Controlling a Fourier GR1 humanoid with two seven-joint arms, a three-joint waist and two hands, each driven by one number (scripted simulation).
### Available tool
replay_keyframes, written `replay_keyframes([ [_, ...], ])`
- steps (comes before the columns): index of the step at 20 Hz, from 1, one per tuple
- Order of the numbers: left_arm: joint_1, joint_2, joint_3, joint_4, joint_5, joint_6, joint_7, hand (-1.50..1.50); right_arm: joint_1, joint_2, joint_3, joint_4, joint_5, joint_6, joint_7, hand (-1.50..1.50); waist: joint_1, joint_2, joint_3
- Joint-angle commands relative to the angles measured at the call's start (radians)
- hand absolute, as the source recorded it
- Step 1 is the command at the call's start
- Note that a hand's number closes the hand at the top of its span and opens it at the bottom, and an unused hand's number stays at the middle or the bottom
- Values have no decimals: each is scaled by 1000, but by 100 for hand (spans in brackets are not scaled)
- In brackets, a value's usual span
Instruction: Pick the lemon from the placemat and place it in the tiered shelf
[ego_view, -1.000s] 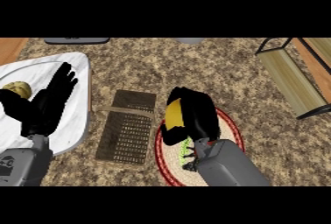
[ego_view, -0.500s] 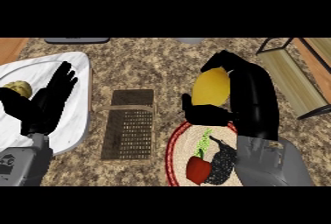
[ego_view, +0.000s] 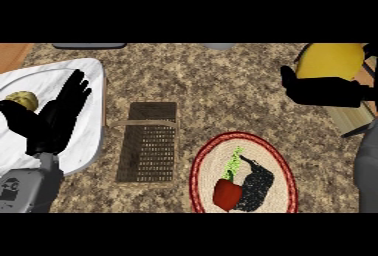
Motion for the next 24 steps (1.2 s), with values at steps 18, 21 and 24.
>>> replay_keyframes([
  [18, -49, 23, 87, 19, 31, -89, 37, 0, 115, -281, -503, 322, -257, -50, -362, 150, 4, 3, 0],
  [21, -22, -39, 30, 19, -47, -24, -9, 0, 208, -301, -565, 425, -299, -81, -548, 150, 1, 4, 1],
  [24, -86, -22, 67, 64, -19, -52, 45, 0, 166, -331, -558, 485, -305, -99, -562, 150, 3, 4, 0],
])
